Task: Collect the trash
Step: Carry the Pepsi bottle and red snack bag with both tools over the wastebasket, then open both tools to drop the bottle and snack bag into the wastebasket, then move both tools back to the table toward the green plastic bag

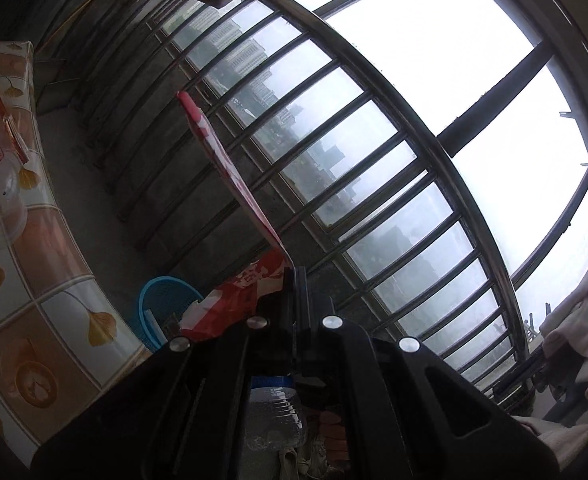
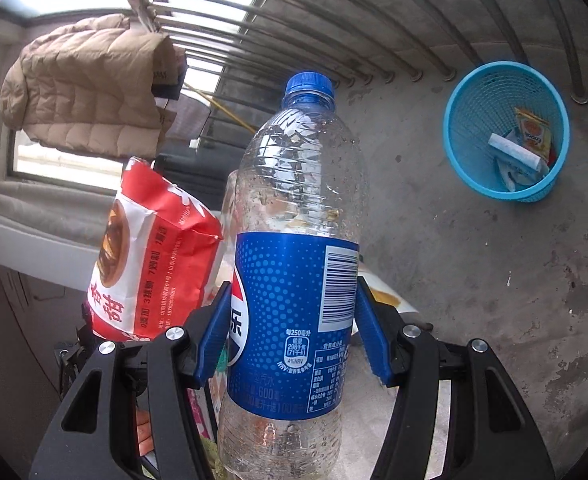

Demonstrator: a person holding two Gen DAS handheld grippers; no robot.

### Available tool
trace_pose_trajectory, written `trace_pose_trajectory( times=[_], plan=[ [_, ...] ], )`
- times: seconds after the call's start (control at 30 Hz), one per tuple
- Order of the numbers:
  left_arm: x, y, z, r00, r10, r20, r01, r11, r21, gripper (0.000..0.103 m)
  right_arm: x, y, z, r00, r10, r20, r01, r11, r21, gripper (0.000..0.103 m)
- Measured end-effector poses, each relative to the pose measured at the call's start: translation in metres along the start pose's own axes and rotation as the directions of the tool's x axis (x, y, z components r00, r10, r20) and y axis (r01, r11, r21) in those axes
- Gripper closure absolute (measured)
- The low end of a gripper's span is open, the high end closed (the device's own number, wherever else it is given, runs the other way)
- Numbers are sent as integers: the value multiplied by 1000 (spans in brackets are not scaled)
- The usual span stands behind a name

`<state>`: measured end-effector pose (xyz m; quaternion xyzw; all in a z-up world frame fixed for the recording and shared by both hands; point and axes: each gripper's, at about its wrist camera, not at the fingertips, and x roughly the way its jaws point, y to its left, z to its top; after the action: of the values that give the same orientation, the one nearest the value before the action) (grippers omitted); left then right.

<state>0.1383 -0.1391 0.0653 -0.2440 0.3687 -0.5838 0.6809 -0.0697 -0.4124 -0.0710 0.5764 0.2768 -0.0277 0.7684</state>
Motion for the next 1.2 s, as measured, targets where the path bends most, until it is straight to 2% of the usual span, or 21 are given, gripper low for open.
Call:
trace_pose_trajectory(
  times=[0.13,0.27,0.4,0.5,0.6,0.67,0.73,0.77,0.8,0.87,0.93,1.0,1.07,1.2],
  plan=[
    [57,0,-1,993,69,-96,-68,998,17,103,-15,-35,17,999,-12,47,9,997,72,45],
    [116,9,0,970,150,-190,-148,989,24,103,-33,-78,30,995,-38,87,23,986,166,45],
    [178,21,-8,927,229,-297,-222,973,58,103,-42,-121,42,990,-87,110,58,968,244,44],
    [227,27,-15,881,289,-375,-266,957,112,103,-41,-147,57,987,-113,118,74,954,292,44],
    [272,29,-20,841,342,-419,-298,940,169,103,-33,-162,77,985,-120,125,74,944,323,43],
    [298,33,-18,827,374,-420,-320,927,197,103,-24,-168,95,985,-123,124,76,941,330,41],
    [318,38,-14,818,421,-392,-360,906,224,94,-8,-177,117,987,-110,120,62,937,344,36],
    [329,40,-10,811,448,-376,-387,893,230,70,1,-183,128,989,-91,116,46,937,345,27],
    [336,42,-7,808,469,-358,-411,883,228,50,12,-190,139,990,-94,106,50,933,356,26],
    [341,49,-5,805,480,-349,-430,877,214,49,33,-204,153,984,-157,81,114,916,385,26],
    [339,52,-6,800,471,-371,-430,882,192,48,45,-217,156,980,-184,72,137,895,424,26],
    [329,49,-8,812,442,-380,-403,897,182,45,49,-224,151,983,-164,86,109,888,446,26],
    [316,45,-11,815,443,-373,-391,896,209,43,50,-223,141,985,-144,96,89,898,430,26],
    [287,39,-15,817,448,-362,-391,893,222,39,50,-224,119,987,-143,68,100,899,426,26]
  ],
)
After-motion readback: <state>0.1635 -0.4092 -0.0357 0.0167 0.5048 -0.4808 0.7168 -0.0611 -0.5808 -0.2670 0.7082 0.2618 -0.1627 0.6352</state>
